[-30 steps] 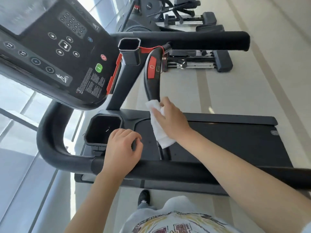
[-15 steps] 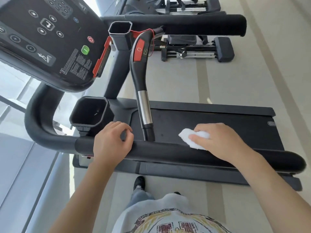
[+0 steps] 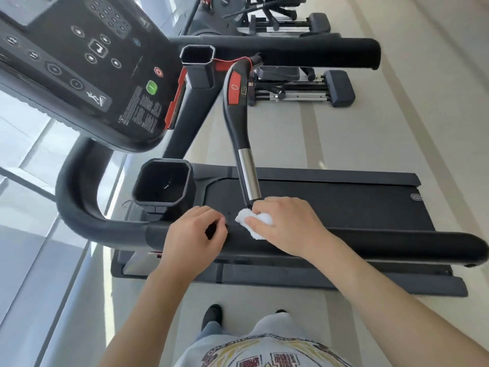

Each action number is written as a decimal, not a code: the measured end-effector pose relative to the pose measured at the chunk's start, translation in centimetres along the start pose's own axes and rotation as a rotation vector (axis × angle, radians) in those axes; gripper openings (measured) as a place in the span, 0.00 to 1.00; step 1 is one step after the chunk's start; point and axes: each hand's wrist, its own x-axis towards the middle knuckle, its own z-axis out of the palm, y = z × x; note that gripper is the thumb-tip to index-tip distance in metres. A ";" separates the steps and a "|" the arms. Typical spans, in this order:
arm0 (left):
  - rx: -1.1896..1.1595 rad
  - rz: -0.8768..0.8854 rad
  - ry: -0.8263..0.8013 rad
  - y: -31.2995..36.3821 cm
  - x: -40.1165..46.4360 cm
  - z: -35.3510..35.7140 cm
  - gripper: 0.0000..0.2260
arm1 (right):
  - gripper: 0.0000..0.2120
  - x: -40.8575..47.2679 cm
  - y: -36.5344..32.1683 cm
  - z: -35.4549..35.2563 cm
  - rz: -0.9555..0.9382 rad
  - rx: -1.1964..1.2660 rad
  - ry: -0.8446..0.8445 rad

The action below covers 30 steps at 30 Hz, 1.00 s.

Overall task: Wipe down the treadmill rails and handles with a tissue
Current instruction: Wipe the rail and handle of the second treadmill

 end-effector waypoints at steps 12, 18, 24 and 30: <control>0.076 -0.065 0.216 -15.3 -5.6 -10.9 0.11 | 0.12 8.3 -18.1 9.6 -0.364 -0.161 0.357; 0.023 -0.030 0.206 -19.0 -5.0 -12.6 0.15 | 0.14 11.9 -23.6 12.4 -0.444 -0.155 0.434; -0.035 0.104 0.119 -17.4 -4.5 -11.6 0.13 | 0.06 9.1 -21.1 12.2 -0.433 -0.147 0.590; -0.164 0.275 0.001 -13.3 -3.6 -8.7 0.11 | 0.10 4.3 -15.8 10.9 -0.343 -0.299 0.734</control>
